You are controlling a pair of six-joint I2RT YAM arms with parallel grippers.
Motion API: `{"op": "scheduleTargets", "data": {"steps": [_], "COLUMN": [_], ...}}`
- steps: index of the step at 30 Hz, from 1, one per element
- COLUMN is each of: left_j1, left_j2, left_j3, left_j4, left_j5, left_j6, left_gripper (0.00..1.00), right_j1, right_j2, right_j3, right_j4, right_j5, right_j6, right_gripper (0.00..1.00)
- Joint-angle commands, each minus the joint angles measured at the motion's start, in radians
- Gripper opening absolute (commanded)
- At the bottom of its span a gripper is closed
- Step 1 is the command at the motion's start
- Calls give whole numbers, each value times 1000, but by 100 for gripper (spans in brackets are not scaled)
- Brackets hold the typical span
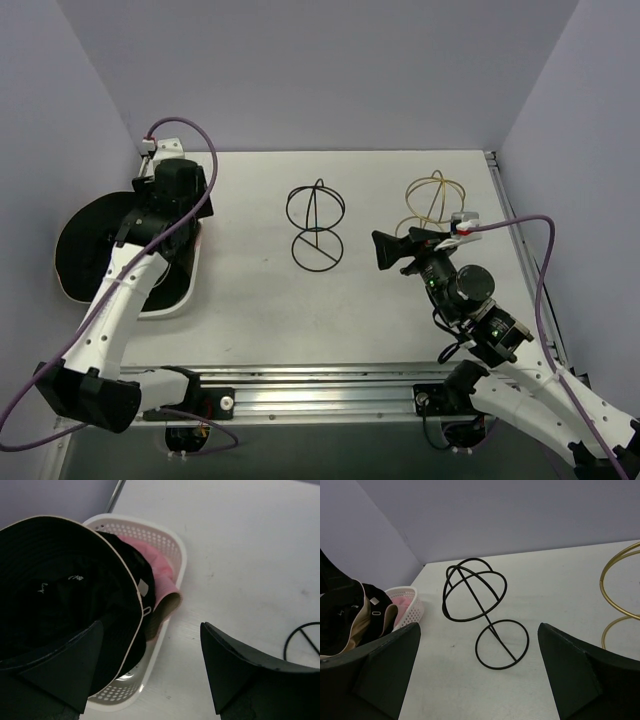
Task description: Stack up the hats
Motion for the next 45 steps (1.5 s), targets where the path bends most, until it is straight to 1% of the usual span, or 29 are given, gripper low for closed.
{"op": "scheduleTargets", "data": {"steps": [1, 4, 6, 12, 16, 18, 19, 20, 22, 23, 26, 29, 30, 34, 35, 37, 39, 42, 43, 45], "left_j1": [67, 94, 96, 123, 166, 179, 180, 180, 180, 180, 180, 180, 180, 179, 179, 179, 179, 180, 179, 179], "left_j2": [59, 130, 177, 240, 268, 271, 272, 269, 263, 257, 219, 156, 119, 12, -11, -69, -100, -143, -155, -184], "left_j3": [4, -9, -9, -18, -18, -16, -13, -10, 2, 4, 28, 86, 106, 214, 229, 283, 318, 355, 369, 381], "left_j4": [-114, -116, -120, -108, -106, -103, -102, -102, -96, -90, -80, -102, -123, -192, -201, -241, -286, -295, -292, -281], "left_j5": [36, 22, -16, -36, -18, -9, 0, 8, 26, 46, 83, 141, 199, 325, 354, 422, 462, 601, 716, 808], "left_j6": [33, 48, 50, 54, 47, 47, 47, 47, 53, 57, 68, 73, 77, 94, 99, 105, 106, 93, 87, 50], "left_gripper": [86, 81, 77, 72, 69, 58, 51, 39, 29, 20, 3, 2, 2, 2, 2, 2, 2, 2, 2, 2], "right_j1": [3, 3, 3, 3, 3, 3, 2, 3, 3, 3, 3, 3, 3, 3, 3, 3, 3, 5, 5, 5], "right_j2": [12, 33, 47, 70, 61, 55, 53, 55, 59, 64, 76, 82, 82, 81, 81, 88, 110, 128, 128, 131], "right_j3": [20, 31, 28, 46, 45, 42, 41, 41, 43, 45, 52, 49, 49, 60, 64, 86, 141, 202, 207, 218], "right_j4": [38, 24, 27, 9, 9, 7, 9, 7, 4, 3, 0, 12, 16, 39, 44, 40, 7, -10, 1, 38], "right_j5": [7, 17, 20, 26, 26, 27, 29, 32, 30, 30, 26, 0, -12, -104, -159, -219, -305, -382, -400, -451], "right_j6": [6, 9, 11, 11, 8, 6, 6, 6, 6, 6, 0, -9, -12, -45, -61, -83, -106, -109, -103, -74], "right_gripper": [100, 100, 99, 99, 99, 99, 99, 99, 99, 99, 99, 99, 99, 99, 99, 98, 98, 98, 97, 96]}}
